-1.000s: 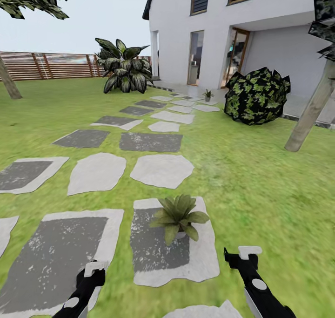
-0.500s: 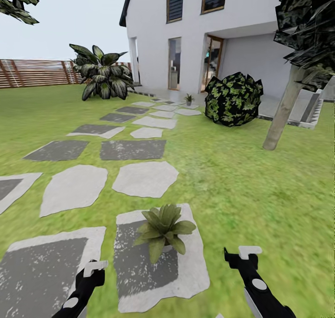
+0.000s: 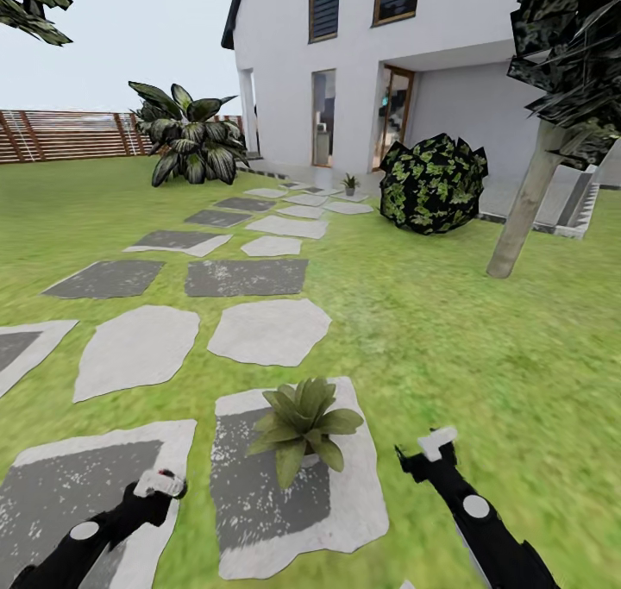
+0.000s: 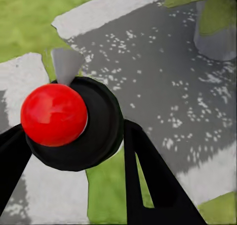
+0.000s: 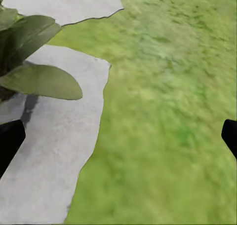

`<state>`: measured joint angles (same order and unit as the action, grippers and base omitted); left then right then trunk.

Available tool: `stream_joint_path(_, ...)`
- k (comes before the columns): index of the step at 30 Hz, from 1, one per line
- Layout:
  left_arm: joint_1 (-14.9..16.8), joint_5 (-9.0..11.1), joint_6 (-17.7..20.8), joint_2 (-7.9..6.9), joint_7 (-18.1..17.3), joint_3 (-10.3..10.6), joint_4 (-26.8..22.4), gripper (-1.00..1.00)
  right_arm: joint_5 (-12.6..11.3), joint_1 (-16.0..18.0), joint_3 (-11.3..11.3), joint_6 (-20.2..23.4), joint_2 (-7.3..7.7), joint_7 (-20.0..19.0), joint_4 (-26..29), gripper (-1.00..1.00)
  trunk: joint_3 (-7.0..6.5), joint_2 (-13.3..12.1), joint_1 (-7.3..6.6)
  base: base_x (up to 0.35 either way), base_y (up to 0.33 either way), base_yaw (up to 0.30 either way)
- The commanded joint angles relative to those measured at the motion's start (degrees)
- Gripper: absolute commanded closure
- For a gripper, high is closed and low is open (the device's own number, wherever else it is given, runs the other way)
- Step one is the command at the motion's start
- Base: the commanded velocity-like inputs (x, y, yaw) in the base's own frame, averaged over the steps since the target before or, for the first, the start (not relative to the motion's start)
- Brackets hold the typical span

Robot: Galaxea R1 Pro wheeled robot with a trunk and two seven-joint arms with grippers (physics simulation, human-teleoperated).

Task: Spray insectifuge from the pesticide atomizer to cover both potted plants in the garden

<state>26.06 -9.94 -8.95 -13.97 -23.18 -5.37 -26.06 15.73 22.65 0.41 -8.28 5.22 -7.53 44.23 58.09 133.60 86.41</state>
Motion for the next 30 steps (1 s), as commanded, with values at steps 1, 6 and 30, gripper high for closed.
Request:
stream_joint_path(1,0.13,-2.22,-0.07,-0.51,-2.4,-0.46,-0.04,1.0,1.03,0.02,0.02,0.01,0.04,-4.39,0.91,-1.0,0.05,0.02,-0.01,0.0,0.0,0.0)
stream_joint_path(6,1.16,-12.85,0.48,-1.45,-12.97,-0.59,-0.36,1.0,2.18,0.09,0.14,2.36,0.01,-20.67,4.05,-1.0,0.05,0.02,-0.01,0.0,0.0,0.0)
stream_joint_path(30,6.35,-39.62,7.21,8.73,-31.83,3.6,-0.44,1.0,10.77,0.72,18.92,11.05,-7.12,-37.86,7.17,1.0,0.05,0.02,-0.01,0.0,0.0,0.0)
